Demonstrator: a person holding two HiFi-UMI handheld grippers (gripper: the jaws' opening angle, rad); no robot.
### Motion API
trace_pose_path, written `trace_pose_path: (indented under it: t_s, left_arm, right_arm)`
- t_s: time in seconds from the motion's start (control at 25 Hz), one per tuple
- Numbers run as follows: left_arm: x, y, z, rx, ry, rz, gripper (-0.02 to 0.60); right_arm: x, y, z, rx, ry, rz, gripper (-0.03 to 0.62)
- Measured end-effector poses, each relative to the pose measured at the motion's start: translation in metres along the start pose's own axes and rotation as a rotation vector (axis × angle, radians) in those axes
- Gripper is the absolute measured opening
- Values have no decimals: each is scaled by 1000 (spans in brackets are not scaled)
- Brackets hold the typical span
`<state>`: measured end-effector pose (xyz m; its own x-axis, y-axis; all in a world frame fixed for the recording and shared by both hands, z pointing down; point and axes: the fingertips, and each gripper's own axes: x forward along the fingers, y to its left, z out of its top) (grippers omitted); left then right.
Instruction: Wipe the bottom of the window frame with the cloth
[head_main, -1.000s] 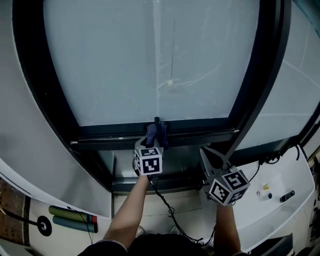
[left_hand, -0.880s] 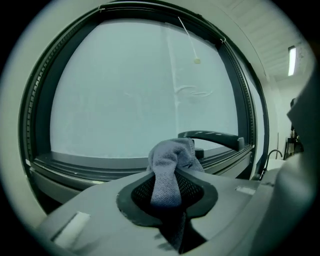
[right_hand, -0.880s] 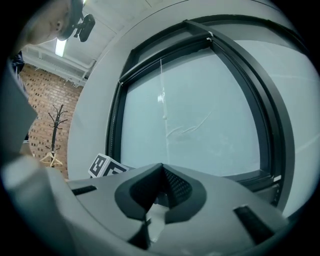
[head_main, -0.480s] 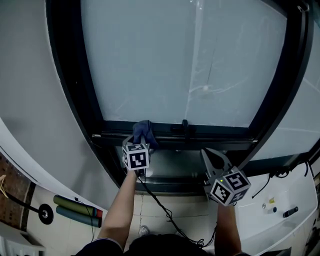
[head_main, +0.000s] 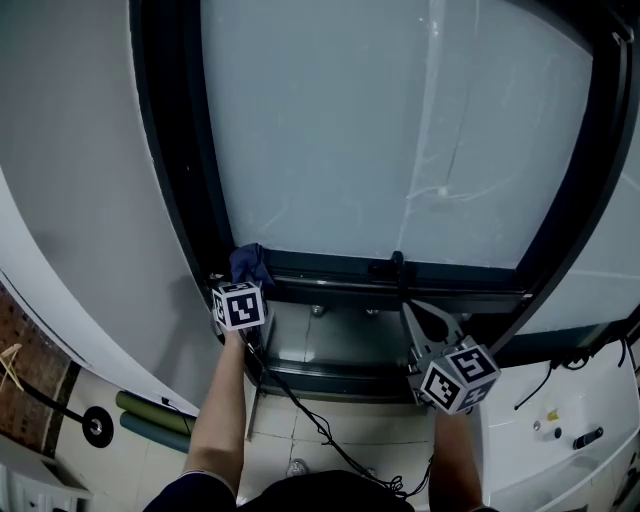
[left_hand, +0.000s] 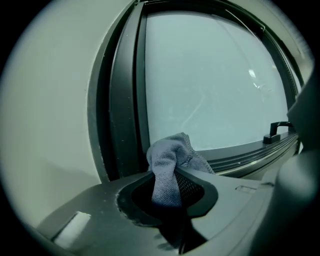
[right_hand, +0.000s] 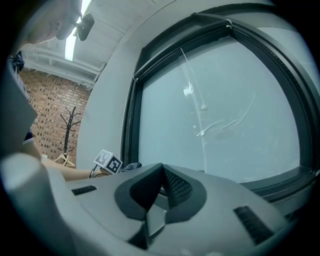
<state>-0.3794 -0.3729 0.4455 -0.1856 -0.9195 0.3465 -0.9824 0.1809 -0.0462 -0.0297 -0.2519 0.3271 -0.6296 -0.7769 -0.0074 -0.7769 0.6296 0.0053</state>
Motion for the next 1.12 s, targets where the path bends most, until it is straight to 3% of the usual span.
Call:
trace_pose_path:
  t_s: [0.28,0.4,0.72,1.12]
  left_arm:
    - [-17,3,7,53,2,-11,80]
    - [-43,-28,25,37,-67,-117,78]
    - [-112,-106,58,20,-153,-381,80]
    - [-145,-165,31,1,-144,-518,80]
  right_arm:
    - [5,-6,0,1,-3,-29,2]
    - [1,-20,3,-8,-3,-54,2]
    - [-9,-42,11,-22,-14,-85,2]
    - [-15,-46,-4,-15,7,-79,0]
